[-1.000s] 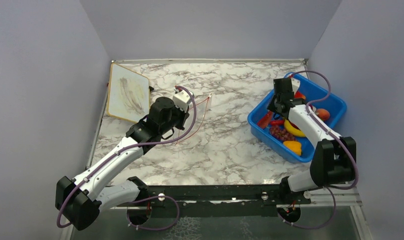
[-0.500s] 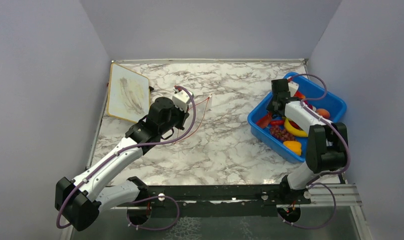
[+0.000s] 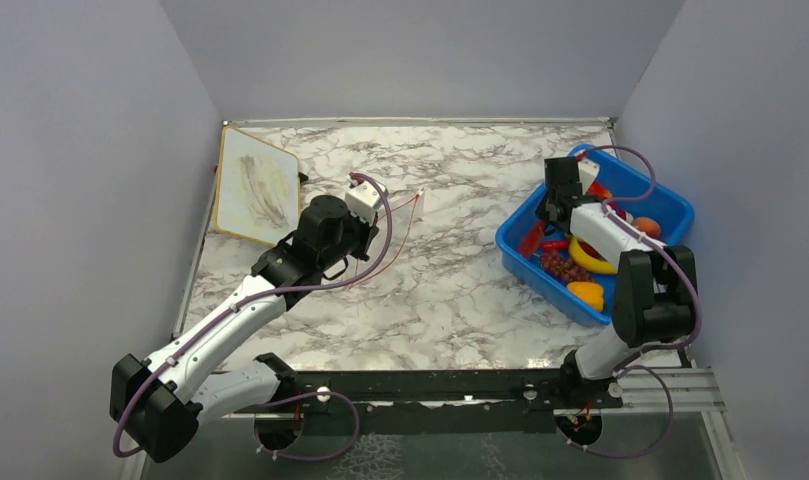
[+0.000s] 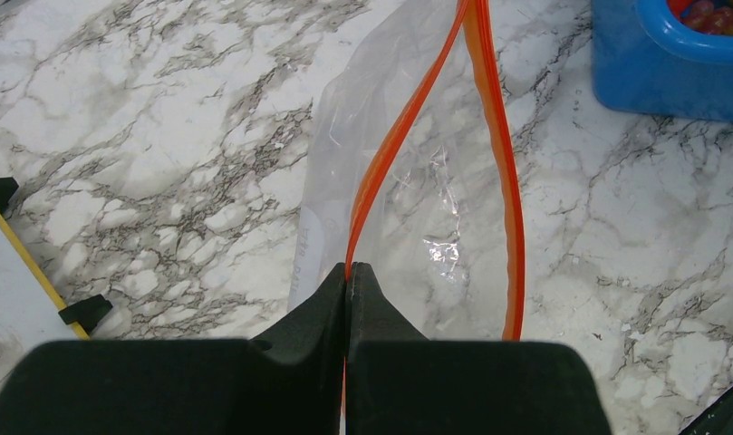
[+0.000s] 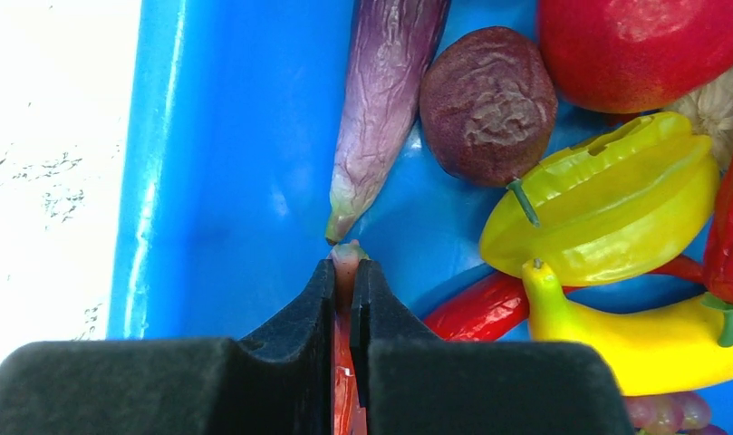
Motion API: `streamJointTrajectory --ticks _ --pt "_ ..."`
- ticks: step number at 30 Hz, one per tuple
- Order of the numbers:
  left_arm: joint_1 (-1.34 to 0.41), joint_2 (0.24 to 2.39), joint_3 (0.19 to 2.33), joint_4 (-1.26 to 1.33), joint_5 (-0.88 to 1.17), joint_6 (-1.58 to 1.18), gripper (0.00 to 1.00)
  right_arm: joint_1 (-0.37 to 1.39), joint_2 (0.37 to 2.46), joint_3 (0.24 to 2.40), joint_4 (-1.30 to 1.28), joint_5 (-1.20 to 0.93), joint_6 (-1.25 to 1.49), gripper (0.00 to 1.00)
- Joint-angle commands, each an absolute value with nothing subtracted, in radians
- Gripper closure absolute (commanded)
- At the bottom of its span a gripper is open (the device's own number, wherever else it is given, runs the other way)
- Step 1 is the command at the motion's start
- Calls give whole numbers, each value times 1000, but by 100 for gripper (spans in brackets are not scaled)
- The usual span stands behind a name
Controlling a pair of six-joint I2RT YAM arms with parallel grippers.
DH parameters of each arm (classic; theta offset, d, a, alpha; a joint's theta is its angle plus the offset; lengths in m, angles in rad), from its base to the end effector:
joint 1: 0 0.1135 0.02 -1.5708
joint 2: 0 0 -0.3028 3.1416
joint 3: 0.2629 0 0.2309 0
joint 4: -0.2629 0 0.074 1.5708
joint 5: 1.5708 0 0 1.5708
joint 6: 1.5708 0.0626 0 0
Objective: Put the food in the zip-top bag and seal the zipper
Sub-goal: Pick up the fake fruit from the bin.
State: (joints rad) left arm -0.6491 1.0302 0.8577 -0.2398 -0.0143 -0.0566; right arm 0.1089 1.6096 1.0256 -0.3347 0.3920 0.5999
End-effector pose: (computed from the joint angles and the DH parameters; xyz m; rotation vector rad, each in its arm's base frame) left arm 0.1752 -0.1318 0.3392 0.5778 1.9253 -0.4409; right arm 0.3315 0.0122 0.2384 0.7386 2.2859 -0.1651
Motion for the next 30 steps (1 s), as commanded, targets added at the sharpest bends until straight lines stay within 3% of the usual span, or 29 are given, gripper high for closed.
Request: streamJointTrajectory --ticks 1,21,30 --pt "-646 1011 847 -215 5 -53 100 101 1552 1001 -306 440 594 99" --pt "-647 1023 850 -211 17 -63 100 101 1200 1043 -318 335 456 99" --pt "-647 1040 851 -203 53 -83 100 109 1088 1101 -308 66 486 99"
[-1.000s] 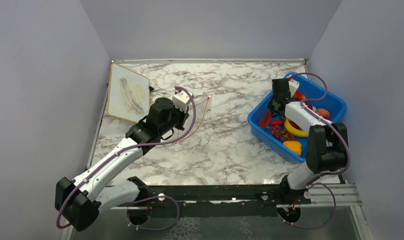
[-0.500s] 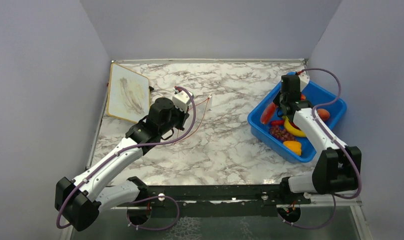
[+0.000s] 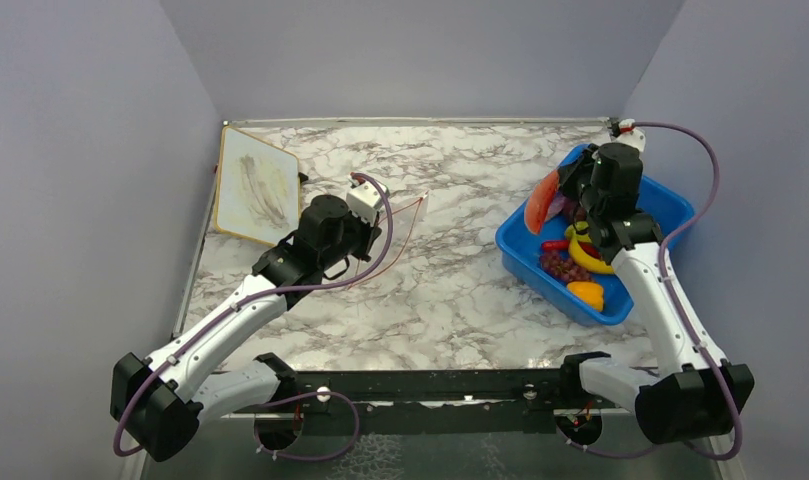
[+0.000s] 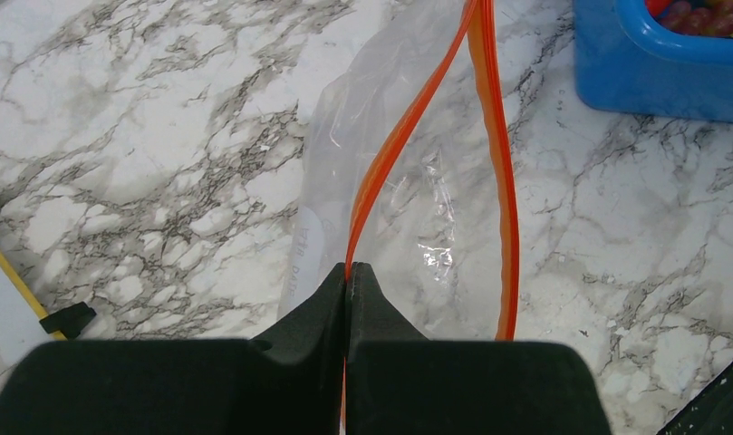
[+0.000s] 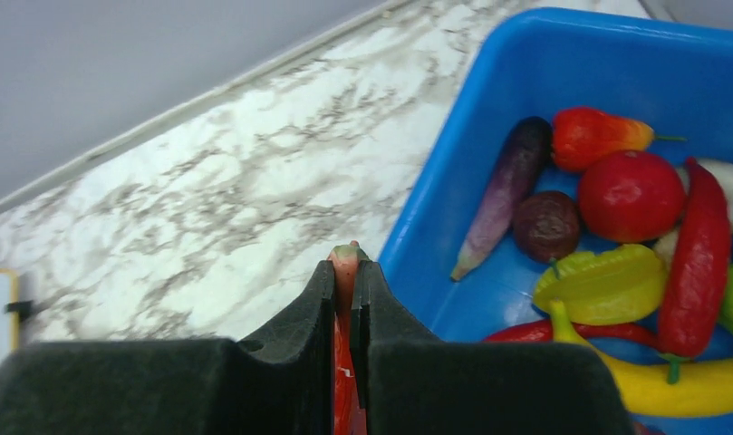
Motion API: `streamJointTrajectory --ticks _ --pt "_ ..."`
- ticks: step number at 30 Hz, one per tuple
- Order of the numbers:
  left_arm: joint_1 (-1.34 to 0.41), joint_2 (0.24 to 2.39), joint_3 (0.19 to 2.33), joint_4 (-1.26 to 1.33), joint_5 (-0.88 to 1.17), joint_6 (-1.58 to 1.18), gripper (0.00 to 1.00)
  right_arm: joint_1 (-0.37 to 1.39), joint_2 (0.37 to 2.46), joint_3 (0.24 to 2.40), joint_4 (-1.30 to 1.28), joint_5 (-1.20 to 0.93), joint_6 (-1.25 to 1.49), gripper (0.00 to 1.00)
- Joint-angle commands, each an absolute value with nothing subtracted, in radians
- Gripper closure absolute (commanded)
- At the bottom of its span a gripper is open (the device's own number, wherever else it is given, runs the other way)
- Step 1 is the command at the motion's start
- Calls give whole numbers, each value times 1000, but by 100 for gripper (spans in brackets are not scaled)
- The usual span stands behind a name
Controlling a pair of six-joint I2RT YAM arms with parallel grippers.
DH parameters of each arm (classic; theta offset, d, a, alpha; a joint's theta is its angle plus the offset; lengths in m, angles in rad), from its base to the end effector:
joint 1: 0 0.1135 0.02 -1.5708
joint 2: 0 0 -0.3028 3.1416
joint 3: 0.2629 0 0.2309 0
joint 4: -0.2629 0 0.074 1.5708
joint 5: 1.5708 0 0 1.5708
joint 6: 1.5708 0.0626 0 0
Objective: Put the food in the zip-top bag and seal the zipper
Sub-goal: Pick up the fake fruit from the bin, then place the fake fruit in the zipper food storage bag.
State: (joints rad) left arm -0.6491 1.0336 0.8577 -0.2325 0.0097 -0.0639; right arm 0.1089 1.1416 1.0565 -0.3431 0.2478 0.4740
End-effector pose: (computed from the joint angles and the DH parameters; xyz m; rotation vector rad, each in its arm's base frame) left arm 0.1752 -0.1337 0.3395 0.5859 1.9226 -0.4699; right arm 0.2440 0.0112 0.3737 0.5156 1.9193 0.1296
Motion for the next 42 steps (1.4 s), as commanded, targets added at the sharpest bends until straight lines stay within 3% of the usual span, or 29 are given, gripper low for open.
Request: streamJointTrajectory --ticks 1,8,20,29,42 --pt "-646 1042 851 -203 55 -84 100 114 1078 1097 -298 25 498 99" --pt "-647 1045 850 -199 63 -91 100 195 1043 1042 -216 -158 634 99" --pt "-647 1076 855 -153 101 -190 100 637 1131 1010 -59 -161 853 99" --pt "-647 1074 848 -136 103 -218 100 738 1202 990 -27 -84 952 99" --pt "-647 1009 809 -69 159 -218 100 746 1307 962 -69 76 958 99"
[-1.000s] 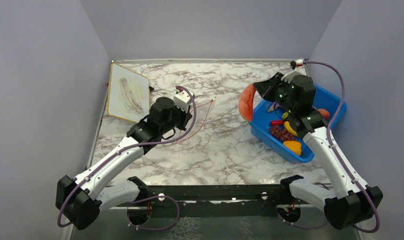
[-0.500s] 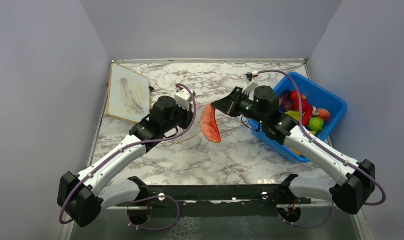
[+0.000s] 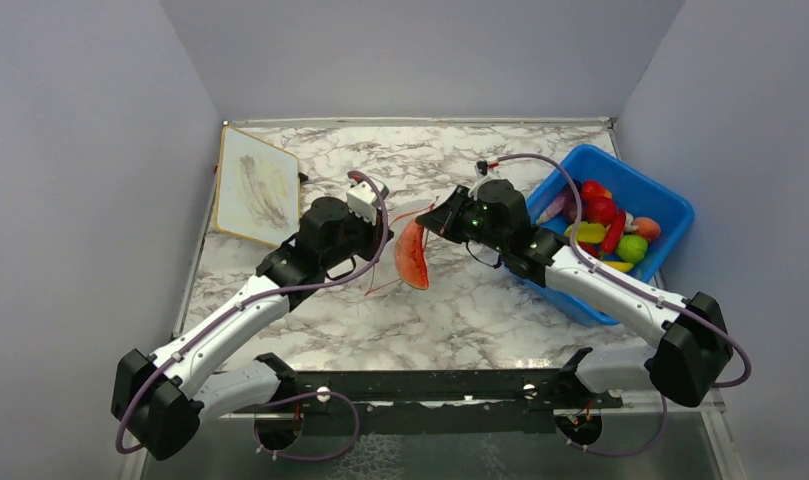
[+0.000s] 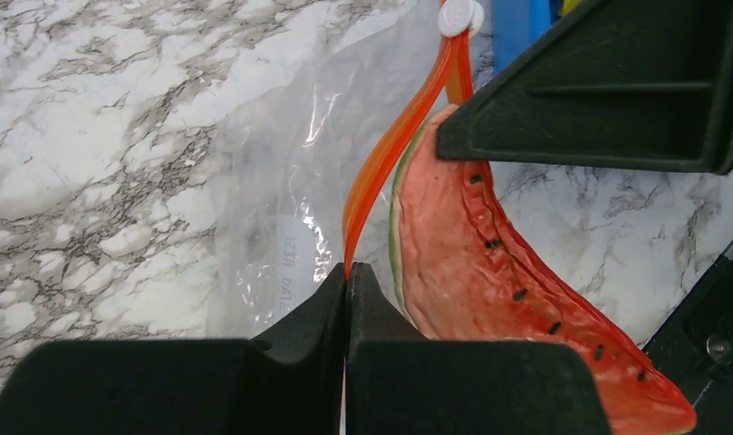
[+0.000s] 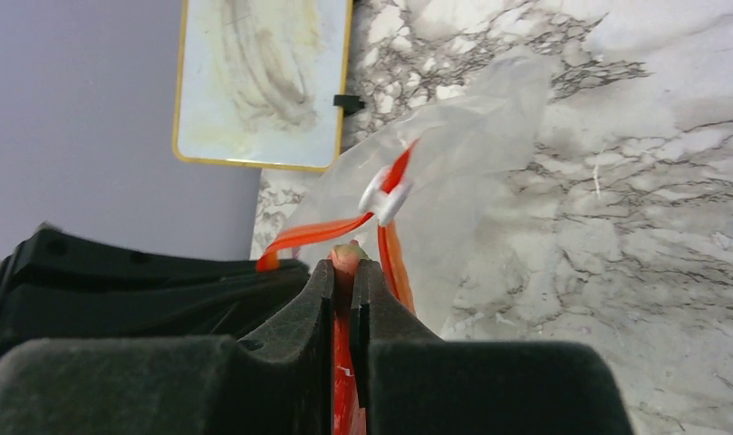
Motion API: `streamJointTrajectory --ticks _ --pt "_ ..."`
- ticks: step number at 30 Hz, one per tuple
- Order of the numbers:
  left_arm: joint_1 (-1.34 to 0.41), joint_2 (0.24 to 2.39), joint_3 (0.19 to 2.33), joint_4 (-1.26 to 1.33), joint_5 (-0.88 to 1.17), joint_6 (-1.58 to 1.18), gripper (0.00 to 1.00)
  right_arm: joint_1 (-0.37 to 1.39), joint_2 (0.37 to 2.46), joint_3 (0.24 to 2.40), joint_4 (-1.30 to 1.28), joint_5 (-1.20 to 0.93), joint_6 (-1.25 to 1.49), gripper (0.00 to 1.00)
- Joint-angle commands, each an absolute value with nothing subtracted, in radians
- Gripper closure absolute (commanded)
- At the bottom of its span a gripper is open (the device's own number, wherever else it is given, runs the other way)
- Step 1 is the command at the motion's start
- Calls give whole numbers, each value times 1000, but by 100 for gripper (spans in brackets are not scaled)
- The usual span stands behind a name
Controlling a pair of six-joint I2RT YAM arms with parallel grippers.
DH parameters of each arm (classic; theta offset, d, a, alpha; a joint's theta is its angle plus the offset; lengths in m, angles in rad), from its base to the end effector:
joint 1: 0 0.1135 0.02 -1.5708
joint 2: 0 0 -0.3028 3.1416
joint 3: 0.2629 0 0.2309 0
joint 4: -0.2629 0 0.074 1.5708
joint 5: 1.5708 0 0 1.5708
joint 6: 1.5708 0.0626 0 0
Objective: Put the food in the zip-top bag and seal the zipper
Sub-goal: Place the fake fruit in the zipper food storage bag.
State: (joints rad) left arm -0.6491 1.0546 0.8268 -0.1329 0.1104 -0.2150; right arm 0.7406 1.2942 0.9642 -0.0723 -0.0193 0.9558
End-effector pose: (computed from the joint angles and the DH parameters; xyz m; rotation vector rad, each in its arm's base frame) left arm 0.1781 -0.1438 0.3369 0.5025 1.9258 -0.6757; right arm 0.2157 0.1988 0.3358 0.2174 2.1405 1.0809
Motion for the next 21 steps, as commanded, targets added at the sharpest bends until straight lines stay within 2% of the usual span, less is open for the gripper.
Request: streamJointTrajectory --ticks 1,8,21 --pt "-647 1003 806 -62 165 -217 100 746 1312 961 -72 88 961 99" --pt "-646 990 784 -16 214 -215 100 752 1339 968 -75 153 999 99" --pt "-647 1008 791 -11 267 -236 100 787 1353 906 135 325 1146 99"
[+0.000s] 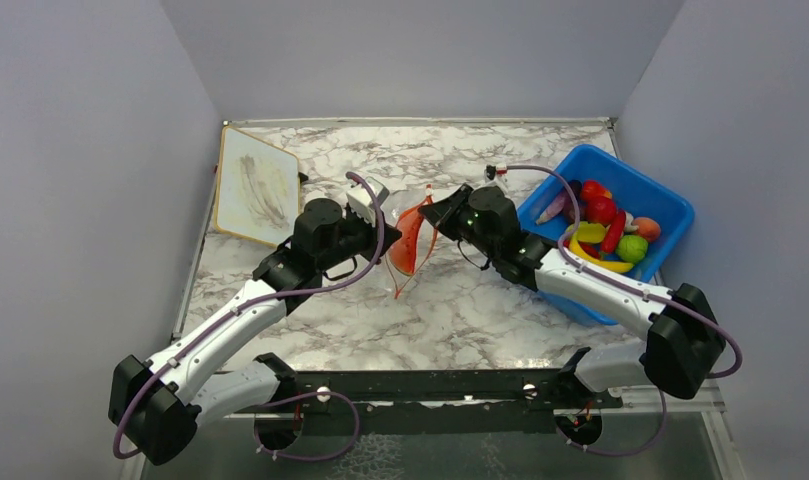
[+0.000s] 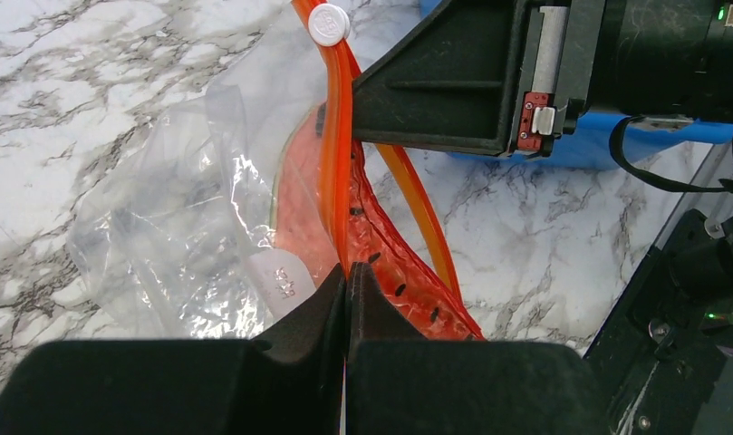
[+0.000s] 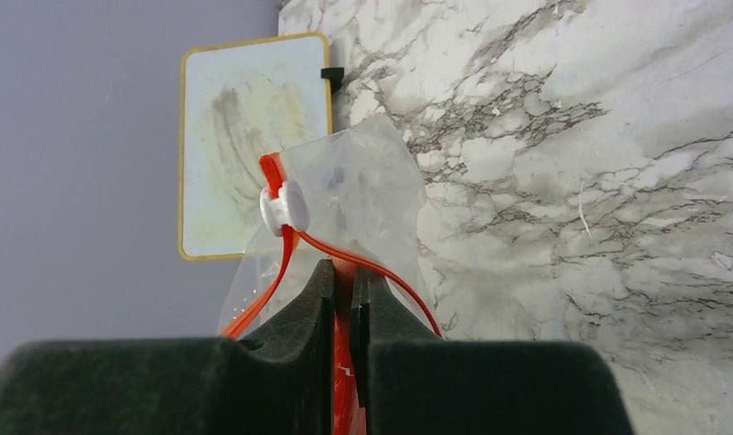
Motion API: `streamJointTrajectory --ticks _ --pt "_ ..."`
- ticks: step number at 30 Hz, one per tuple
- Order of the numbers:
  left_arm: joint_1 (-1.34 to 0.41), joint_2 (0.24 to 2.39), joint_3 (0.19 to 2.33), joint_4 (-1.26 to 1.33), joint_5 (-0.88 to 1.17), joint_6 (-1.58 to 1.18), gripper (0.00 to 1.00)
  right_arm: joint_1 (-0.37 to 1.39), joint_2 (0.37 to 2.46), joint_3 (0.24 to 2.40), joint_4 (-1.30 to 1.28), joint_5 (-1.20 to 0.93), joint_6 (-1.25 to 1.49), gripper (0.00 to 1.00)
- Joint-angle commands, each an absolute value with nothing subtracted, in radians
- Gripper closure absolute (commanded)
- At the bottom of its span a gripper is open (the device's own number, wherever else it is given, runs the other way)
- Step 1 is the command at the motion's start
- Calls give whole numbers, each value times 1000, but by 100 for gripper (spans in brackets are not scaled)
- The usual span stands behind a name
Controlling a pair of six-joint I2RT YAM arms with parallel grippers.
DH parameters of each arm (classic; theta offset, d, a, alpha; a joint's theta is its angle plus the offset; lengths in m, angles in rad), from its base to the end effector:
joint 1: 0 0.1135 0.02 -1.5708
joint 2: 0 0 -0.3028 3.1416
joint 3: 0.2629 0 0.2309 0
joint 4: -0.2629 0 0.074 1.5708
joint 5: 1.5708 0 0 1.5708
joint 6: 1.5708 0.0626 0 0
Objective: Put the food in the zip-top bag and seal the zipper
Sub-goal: Place the fake fruit in the zipper food storage bag.
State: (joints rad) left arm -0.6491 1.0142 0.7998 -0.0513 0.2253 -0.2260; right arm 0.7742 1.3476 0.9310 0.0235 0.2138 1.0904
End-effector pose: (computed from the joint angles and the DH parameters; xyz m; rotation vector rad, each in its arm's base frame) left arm 0.1676 -0.1447 0.3463 0.5602 1.8252 -0.8109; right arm 0.2281 0.2045 0.3217 0.4773 2.0416 0.9878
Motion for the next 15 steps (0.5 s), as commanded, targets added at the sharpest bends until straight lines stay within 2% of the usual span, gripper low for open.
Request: streamJointTrajectory --ticks 1,9,12,15 --pt "-646 1006 793 -15 267 -236 100 792 1349 892 162 343 1146 99" --pt "-646 991 787 0 266 -256 100 806 1403 902 190 391 1065 98" --pt "-647 994 796 -15 231 -266 100 808 1436 952 166 344 969 86" --pt "-646 1000 816 -51 177 -270 100 808 1459 1043 70 281 861 67"
